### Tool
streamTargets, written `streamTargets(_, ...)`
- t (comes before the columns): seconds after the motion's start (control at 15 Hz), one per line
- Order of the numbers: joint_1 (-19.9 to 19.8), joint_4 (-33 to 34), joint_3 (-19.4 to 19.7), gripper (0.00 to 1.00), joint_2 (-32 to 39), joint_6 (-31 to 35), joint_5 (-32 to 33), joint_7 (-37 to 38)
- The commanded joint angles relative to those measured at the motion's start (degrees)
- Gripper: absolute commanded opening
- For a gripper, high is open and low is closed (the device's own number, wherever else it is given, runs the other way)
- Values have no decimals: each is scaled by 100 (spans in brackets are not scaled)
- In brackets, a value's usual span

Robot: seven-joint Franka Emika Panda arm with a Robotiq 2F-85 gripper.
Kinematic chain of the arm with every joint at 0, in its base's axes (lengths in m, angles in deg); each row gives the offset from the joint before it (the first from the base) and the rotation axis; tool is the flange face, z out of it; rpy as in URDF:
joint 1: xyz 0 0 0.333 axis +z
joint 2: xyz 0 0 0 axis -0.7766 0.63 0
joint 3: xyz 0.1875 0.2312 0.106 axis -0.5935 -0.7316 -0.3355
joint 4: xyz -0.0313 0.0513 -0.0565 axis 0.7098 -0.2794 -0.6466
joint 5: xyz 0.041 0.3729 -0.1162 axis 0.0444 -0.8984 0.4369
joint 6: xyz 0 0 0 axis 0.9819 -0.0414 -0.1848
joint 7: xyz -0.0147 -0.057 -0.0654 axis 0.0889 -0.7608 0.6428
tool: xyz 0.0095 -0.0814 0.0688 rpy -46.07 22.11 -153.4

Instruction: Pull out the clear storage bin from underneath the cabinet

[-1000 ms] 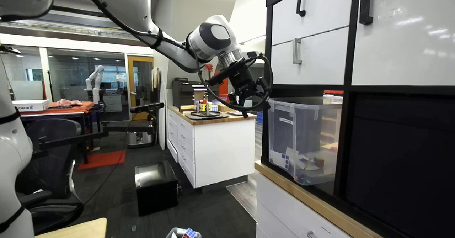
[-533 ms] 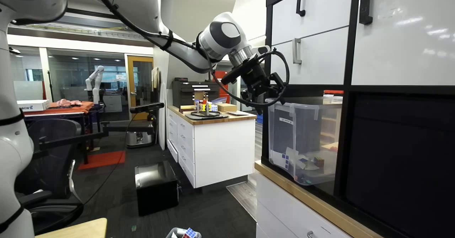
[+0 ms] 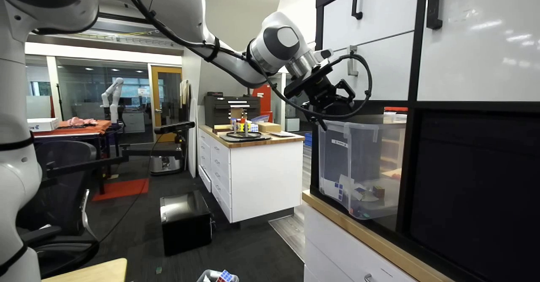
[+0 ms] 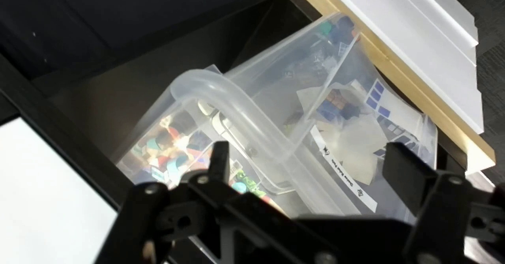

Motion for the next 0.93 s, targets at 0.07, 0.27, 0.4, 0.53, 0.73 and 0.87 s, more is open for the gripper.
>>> streamTargets(0.07,-174,196,26,100,304,438,-353,-1107)
streamTargets(0.27,-270,233,22,100,413,520,-584,-1549)
streamTargets(0.4,-305,267,21,85,467,500,-646,-1750)
streamTargets(0.53,-325,286,25,67,493,482,-693,-1911)
streamTargets(0.73,-329,280,28,46,480,471,-755,-2116)
streamTargets(0.87,-331,273,34,33,445,461,-744,-2197)
